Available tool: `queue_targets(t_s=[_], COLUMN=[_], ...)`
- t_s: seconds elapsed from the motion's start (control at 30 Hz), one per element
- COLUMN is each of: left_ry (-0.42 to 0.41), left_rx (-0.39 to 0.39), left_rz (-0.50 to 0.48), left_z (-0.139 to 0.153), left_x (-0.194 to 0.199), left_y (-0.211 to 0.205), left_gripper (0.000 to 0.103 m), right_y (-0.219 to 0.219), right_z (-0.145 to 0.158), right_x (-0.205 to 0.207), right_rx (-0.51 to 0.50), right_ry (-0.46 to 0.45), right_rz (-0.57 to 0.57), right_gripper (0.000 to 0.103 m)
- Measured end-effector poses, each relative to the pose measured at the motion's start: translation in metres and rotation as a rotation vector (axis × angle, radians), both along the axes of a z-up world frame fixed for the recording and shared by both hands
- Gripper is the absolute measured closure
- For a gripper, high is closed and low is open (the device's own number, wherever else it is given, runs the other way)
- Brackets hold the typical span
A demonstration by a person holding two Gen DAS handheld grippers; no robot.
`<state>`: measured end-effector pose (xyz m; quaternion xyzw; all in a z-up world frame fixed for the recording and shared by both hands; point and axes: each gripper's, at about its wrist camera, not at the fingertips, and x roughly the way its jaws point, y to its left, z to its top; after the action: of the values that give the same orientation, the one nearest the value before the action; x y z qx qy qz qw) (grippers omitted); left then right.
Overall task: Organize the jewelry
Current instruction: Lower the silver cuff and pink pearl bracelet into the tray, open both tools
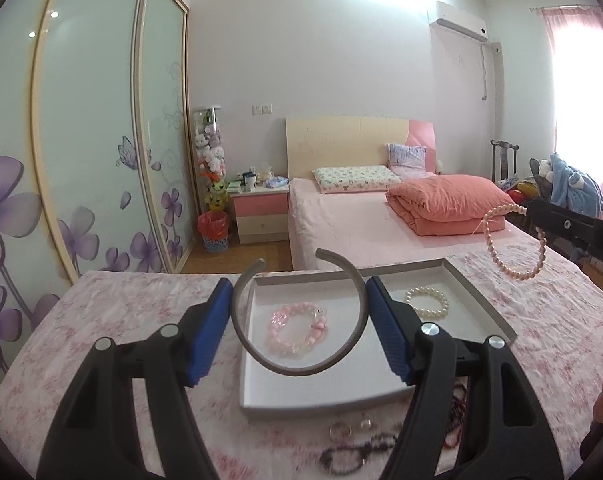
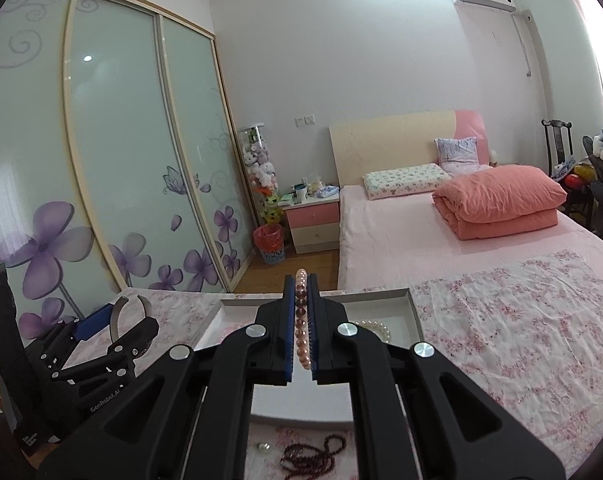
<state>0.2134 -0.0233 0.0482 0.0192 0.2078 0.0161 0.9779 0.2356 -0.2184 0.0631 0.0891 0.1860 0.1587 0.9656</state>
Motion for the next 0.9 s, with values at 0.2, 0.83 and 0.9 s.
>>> queue_targets(t_s=[0.2, 0.83, 0.9], left_ry=[0.076, 0.139, 0.129], left_rx=[-0.027, -0.094, -0.098], left_rz=[-0.006, 0.023, 0.038], left_z=[-0.022, -0.042, -0.038], left_x=[0.050, 0.099, 0.094], left_y=[-0.001, 0.015, 0.022], left_gripper=[0.037, 0.035, 0.035], right_y=[0.003, -0.007, -0.009], right_z=[-0.025, -0.055, -0.053], right_x=[0.049, 0.080, 0.076], right_rx=[-0.013, -0.003, -0.003], right_ry=[0.083, 0.191, 0.189], right_rz=[-0.017, -0.057, -0.062], right_gripper=[0.096, 0.061, 0.061])
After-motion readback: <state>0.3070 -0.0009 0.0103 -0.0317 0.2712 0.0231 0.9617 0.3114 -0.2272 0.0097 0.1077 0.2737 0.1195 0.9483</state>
